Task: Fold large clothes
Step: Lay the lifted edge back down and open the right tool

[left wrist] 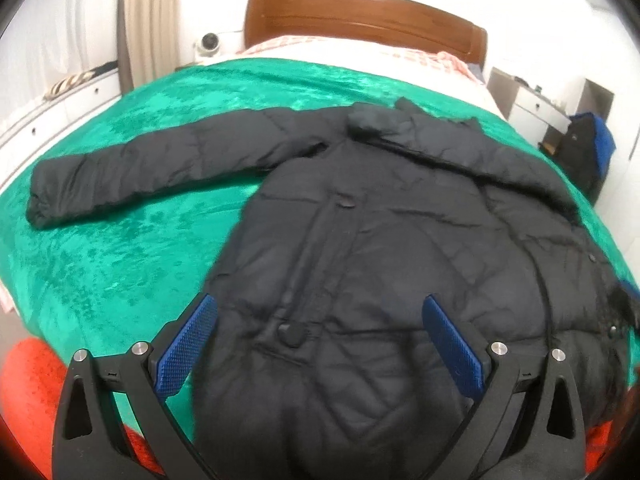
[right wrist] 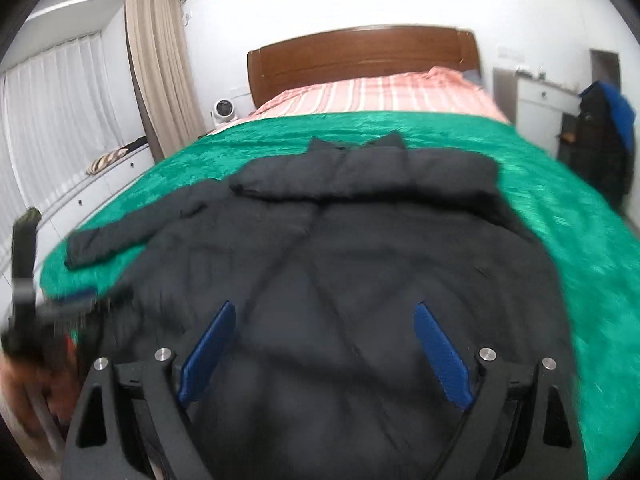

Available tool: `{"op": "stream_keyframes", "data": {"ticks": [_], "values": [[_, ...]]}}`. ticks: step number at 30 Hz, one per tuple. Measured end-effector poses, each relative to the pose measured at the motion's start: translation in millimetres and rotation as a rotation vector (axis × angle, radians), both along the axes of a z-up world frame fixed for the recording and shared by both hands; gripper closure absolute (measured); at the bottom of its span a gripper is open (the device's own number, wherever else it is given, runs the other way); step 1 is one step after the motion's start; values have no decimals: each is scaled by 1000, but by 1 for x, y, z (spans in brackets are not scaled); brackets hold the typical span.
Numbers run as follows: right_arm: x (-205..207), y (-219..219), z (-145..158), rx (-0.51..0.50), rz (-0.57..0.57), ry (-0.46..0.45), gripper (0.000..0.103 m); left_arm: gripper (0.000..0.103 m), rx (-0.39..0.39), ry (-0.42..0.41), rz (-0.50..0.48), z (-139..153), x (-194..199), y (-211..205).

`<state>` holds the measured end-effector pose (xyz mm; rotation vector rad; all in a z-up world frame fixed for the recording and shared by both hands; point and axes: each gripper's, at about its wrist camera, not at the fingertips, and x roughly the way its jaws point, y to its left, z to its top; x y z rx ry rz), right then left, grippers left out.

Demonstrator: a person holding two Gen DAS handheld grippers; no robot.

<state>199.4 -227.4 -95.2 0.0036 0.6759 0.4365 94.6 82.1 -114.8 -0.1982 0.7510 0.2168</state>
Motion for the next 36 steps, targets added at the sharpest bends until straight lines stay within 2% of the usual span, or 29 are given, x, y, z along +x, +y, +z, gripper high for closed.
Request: {"op": "stream_keyframes", "data": {"ticks": [5,9,12,15,19,23,30,36], "values": [[-38,-35,-6,-30,-53,-129,7,0,41,23,-82,-4,6,-23],[-40,-43,-8,-37,-51,-150,7,0,102,97,-96,-23,15,-32],[-34,-36,-10,-41,-30,-165,7,0,152,101,-105,-28,16,-38],[-33,-29,-25,-76,-1,-132,7,0,165,108,-103,-29,16,-39],[-24,-22,-44,-116,16,-46,7,0,171,115,-104,-33,15,-39],[-16,-23,-53,-92,11,12,5,0,168,121,-108,-35,15,-40],[-16,-22,-59,-100,3,29,2,0,154,164,-139,-33,19,-38],[-16,-22,-61,-101,0,40,1,0,174,192,-176,-27,18,-43]]}}
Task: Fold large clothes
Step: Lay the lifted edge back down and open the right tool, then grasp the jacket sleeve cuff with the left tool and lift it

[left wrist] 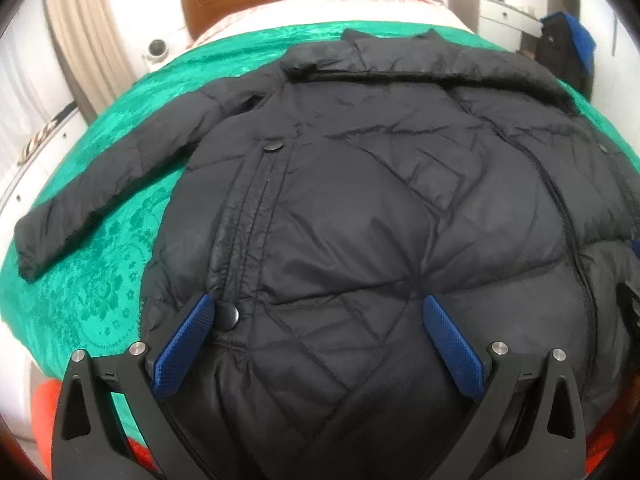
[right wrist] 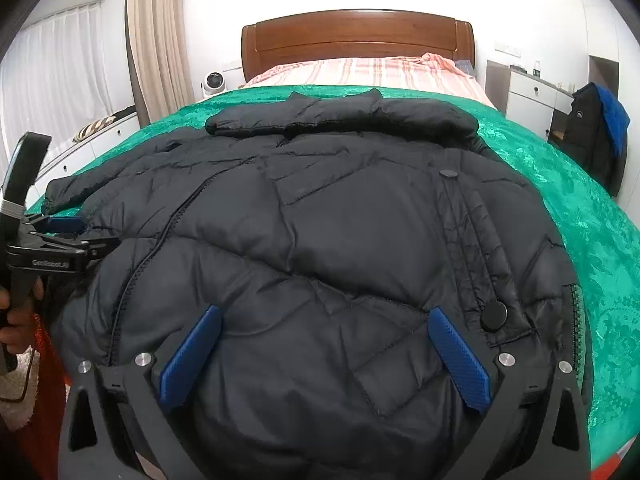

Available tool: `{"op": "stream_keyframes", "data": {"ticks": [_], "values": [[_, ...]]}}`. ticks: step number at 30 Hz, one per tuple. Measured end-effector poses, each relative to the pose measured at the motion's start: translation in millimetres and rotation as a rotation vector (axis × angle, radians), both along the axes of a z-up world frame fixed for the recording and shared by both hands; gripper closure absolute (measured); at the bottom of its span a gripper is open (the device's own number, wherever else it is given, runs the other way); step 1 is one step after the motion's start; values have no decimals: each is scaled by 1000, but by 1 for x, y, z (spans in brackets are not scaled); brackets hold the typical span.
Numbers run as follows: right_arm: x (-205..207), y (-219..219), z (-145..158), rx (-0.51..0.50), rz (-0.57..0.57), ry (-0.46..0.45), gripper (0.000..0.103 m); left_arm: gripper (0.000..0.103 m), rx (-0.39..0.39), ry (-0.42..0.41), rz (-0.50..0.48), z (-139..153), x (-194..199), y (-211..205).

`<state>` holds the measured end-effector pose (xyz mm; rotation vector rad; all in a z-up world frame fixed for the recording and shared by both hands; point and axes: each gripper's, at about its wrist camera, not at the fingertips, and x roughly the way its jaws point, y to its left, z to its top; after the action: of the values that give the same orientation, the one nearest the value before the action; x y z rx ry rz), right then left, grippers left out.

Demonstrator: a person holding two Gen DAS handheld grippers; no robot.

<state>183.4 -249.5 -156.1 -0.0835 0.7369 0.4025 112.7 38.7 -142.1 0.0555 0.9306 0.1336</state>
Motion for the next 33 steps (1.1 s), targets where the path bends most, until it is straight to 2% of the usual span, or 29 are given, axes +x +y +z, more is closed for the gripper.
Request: {"op": "stream_keyframes", "data": {"ticks": [6,10,16,20,26,27,29,32,33], "values": [[-1,0,0,-4,0,0,1,0,-91,-37,-12,19,-6,6],[-1,2,-1,-10,-1,0,1,0,-118,-84,-10,37,-7,11],[-2,3,-3,-15,-2,1,0,0,-196,-87,64,48,-1,43],[-2,3,-3,-13,0,2,0,0,-322,-73,217,43,5,98],[-2,5,-4,-27,-4,-3,0,0,-591,-98,577,14,-7,229],[-2,5,-4,-29,-5,-3,0,0,-626,-103,608,9,-7,249],[-2,6,-5,-33,-6,-5,0,1,-672,-130,665,0,-8,284],[-3,7,-5,-38,-7,-8,0,1,-686,-203,833,-18,-20,346],[-3,7,-5,-40,-7,-9,0,1,-692,-219,854,-21,-22,357]]}}
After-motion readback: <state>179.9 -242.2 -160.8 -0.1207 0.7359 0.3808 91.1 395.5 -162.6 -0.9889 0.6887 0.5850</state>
